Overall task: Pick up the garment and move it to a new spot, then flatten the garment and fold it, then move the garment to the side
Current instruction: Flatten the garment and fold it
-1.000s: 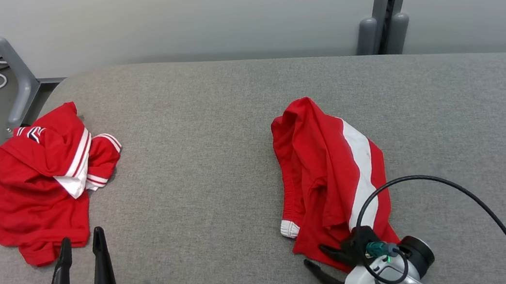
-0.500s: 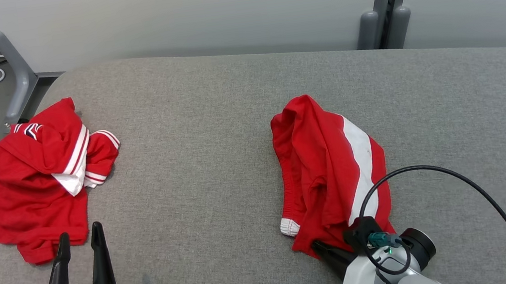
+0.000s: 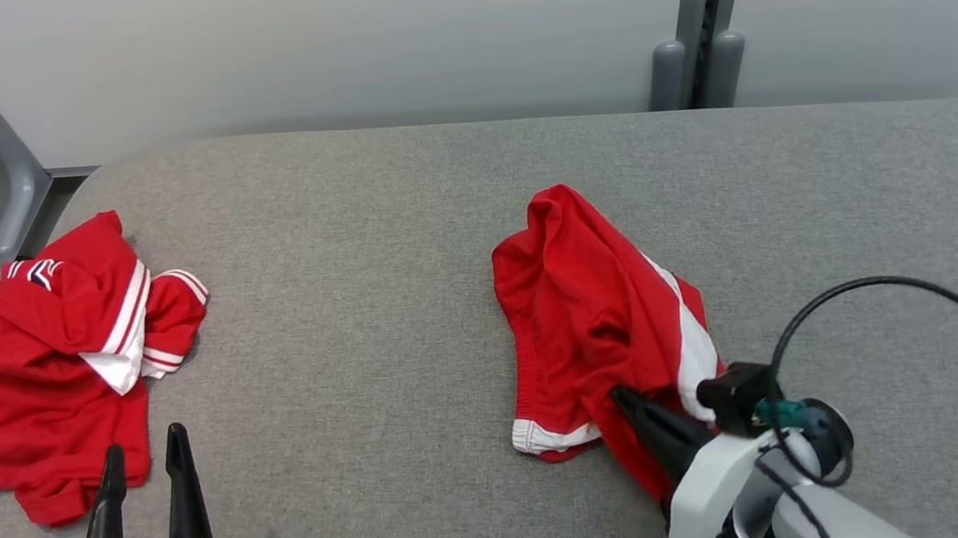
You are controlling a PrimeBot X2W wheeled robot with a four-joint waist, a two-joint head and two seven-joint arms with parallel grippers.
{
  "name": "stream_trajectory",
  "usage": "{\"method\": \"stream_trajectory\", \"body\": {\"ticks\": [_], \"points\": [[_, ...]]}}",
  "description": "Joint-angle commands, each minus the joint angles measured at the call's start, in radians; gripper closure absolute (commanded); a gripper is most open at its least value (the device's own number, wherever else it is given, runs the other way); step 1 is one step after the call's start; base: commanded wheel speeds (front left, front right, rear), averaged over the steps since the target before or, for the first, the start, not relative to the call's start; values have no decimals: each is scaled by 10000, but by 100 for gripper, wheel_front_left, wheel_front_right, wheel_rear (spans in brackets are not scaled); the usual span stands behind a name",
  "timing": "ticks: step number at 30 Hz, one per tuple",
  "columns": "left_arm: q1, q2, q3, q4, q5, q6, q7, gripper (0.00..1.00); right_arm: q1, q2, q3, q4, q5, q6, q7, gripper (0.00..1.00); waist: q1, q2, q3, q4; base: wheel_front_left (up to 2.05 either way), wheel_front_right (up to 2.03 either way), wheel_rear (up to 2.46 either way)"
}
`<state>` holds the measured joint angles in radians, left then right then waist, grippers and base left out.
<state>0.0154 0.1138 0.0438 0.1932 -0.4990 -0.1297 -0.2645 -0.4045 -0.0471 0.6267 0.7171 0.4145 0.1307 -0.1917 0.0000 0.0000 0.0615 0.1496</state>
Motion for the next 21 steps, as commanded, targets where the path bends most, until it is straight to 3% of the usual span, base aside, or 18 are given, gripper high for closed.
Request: {"method": "stream_trajectory", "body": {"ticks": [1, 17, 21], "points": [[34, 59, 23, -60, 36, -18, -10, 0, 13, -65, -217, -120, 37, 3, -146, 100, 0, 0, 6, -64, 0, 0, 0], [-167, 371, -204, -163, -99, -18, -10, 0, 179, -790, -3936, -1111, -762, 3, 44, 100, 0, 0, 434, -618, 0, 0, 0], [-296, 433, -269, -136, -132, -18, -10, 0, 269, -855, -4367, -1204, -771, 3, 155, 100, 0, 0, 488, -770, 0, 0, 0]]}}
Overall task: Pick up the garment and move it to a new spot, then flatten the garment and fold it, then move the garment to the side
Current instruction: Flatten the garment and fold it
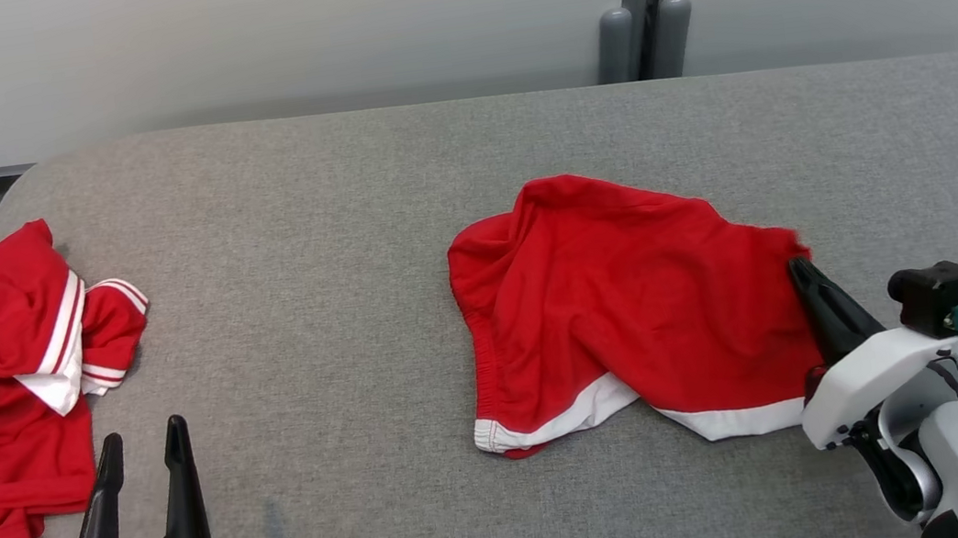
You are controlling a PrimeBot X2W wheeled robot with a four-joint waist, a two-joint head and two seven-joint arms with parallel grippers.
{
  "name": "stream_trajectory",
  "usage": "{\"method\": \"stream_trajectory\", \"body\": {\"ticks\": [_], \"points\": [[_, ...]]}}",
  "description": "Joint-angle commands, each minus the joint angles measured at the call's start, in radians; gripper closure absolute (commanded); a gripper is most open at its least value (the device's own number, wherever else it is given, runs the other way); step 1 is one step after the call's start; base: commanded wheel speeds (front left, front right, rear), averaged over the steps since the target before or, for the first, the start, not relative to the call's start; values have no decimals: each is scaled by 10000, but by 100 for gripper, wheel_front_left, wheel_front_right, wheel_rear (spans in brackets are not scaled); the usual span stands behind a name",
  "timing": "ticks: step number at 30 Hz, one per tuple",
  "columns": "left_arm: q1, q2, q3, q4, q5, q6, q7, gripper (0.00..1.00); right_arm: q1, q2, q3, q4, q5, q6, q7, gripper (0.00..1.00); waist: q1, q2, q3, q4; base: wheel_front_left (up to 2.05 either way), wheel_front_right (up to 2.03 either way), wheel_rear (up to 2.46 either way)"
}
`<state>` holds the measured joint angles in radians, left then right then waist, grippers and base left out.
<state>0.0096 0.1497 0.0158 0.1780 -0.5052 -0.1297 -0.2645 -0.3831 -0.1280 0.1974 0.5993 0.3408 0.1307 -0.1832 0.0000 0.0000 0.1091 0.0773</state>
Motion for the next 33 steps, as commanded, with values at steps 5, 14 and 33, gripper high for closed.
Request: {"method": "stream_trajectory", "body": {"ticks": [5, 14, 33], "points": [[-255, 127, -88, 65, -94, -18, -10, 0, 35, -217, -539, 197, 14, 3, 122, 100, 0, 0, 19, -195, 0, 0, 0], [-337, 178, -186, 109, -92, -18, -10, 0, 9, -408, -1388, 813, -176, 3, -111, 100, 0, 0, 0, -275, 0, 0, 0], [-31, 211, -417, 191, 56, -18, -10, 0, 948, 151, -1127, -116, -139, 3, -506, 0, 0, 0, -626, -738, 0, 0, 0]]}}
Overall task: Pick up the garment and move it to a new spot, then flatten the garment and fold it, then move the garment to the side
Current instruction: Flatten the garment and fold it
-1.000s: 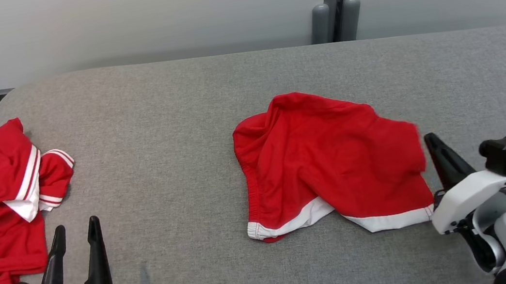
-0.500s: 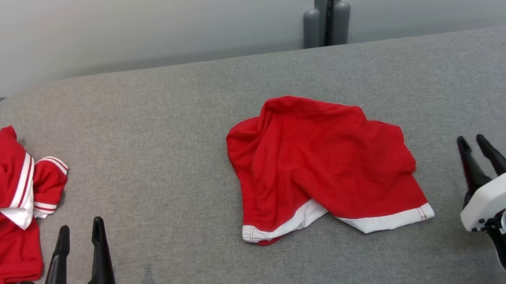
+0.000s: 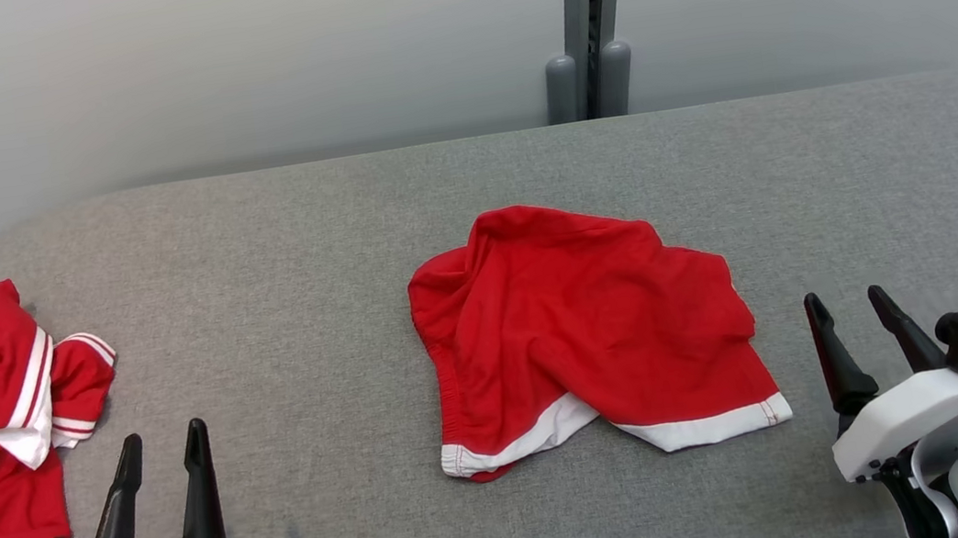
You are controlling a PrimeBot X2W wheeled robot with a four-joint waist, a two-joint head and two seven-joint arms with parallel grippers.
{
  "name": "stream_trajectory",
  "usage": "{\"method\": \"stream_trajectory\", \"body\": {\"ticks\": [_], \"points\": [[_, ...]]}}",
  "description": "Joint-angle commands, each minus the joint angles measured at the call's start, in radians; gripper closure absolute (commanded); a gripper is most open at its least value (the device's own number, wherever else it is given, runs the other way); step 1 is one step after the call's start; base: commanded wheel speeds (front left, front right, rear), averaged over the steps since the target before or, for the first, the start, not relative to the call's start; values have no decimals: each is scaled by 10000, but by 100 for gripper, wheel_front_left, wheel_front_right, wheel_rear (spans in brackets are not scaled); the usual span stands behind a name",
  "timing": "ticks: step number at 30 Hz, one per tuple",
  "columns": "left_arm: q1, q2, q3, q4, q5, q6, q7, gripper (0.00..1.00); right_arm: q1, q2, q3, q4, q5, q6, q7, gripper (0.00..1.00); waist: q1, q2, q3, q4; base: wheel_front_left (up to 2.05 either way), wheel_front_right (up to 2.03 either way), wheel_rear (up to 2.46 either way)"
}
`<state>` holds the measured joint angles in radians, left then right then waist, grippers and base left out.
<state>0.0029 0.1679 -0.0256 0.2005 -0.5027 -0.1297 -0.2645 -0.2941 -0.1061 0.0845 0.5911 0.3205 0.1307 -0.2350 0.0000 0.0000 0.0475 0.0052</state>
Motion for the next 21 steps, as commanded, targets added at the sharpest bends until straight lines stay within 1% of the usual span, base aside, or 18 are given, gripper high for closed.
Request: {"method": "stream_trajectory", "body": {"ticks": [1, 6, 9, 15, 21], "points": [[37, 21, -17, -39, 38, -18, -10, 0, 136, -50, 43, -110, 68, 3, 28, 0, 0, 0, -24, -52, 0, 0, 0], [59, 42, -53, -57, 29, -18, -10, 0, 417, 25, 170, -375, 169, 3, 162, 0, 0, 0, -67, -230, 0, 0, 0], [32, 96, -230, 24, -45, -18, -10, 0, 542, 99, 317, -452, 346, 3, 397, 0, 0, 0, -59, -305, 0, 0, 0], [-197, 368, -1203, 519, -382, -18, 286, 0, 647, 97, 762, -303, 751, 3, 1291, 0, 0, 0, 18, -384, 0, 0, 0], [-543, 670, -2690, 900, -829, -18, 1256, 0, 649, -29, 1368, -335, 1474, 3, 2049, 0, 0, 0, 128, -394, 0, 0, 0]]}}
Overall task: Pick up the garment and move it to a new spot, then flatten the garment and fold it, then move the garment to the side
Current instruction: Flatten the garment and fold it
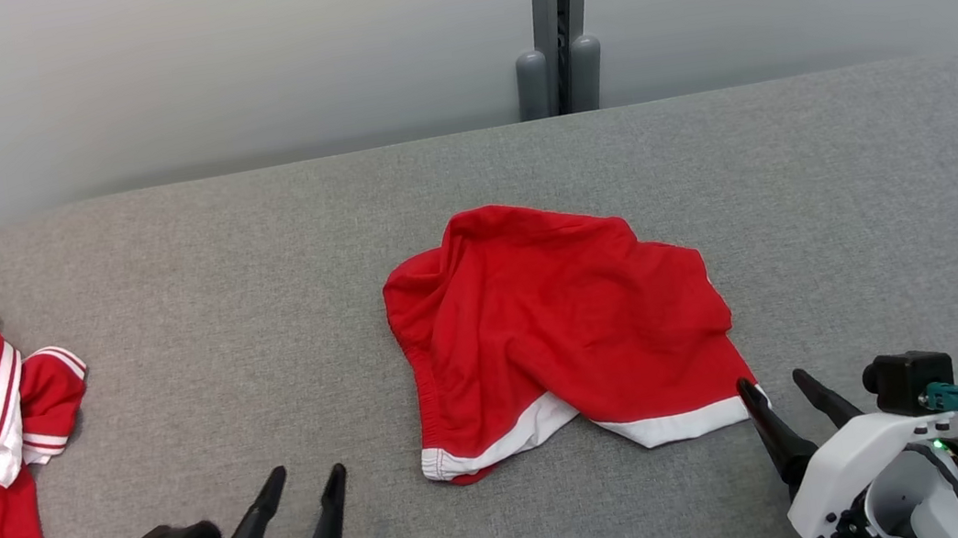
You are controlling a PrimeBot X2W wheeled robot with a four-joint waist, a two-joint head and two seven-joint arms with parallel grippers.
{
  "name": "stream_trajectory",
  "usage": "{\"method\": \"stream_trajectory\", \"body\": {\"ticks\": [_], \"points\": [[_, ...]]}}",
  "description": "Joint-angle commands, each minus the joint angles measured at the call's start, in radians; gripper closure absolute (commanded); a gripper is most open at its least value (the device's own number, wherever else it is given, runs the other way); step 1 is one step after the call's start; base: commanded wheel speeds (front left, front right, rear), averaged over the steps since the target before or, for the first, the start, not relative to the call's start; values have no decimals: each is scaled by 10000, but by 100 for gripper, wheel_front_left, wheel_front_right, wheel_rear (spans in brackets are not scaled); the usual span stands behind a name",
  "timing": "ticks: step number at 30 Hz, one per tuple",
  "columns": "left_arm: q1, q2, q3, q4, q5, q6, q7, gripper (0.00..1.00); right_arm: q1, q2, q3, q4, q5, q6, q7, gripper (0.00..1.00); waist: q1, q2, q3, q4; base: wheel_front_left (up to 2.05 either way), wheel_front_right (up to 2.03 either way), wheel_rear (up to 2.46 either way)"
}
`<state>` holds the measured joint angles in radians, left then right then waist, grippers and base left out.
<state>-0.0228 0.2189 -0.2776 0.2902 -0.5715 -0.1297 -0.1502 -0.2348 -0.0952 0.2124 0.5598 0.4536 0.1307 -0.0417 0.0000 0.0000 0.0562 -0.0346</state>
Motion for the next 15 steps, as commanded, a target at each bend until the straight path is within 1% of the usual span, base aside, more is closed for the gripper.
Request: {"method": "stream_trajectory", "body": {"ticks": [1, 6, 15], "points": [[-286, 160, -171, 3, -141, -18, 114, 0, 56, -138, 89, -22, 143, 3, 116, 0, 0, 0, 41, 4, 0, 0, 0], [-749, 333, -1165, 167, -352, -18, 738, 0, -258, -263, 369, 176, 401, 3, 420, 0, 0, 0, 236, 42, 0, 0, 0], [-1499, 410, -2279, 849, -651, -18, 1246, 0, -607, -249, 547, 461, 522, 3, 434, 0, 0, 0, 478, -9, 0, 0, 0]]}}
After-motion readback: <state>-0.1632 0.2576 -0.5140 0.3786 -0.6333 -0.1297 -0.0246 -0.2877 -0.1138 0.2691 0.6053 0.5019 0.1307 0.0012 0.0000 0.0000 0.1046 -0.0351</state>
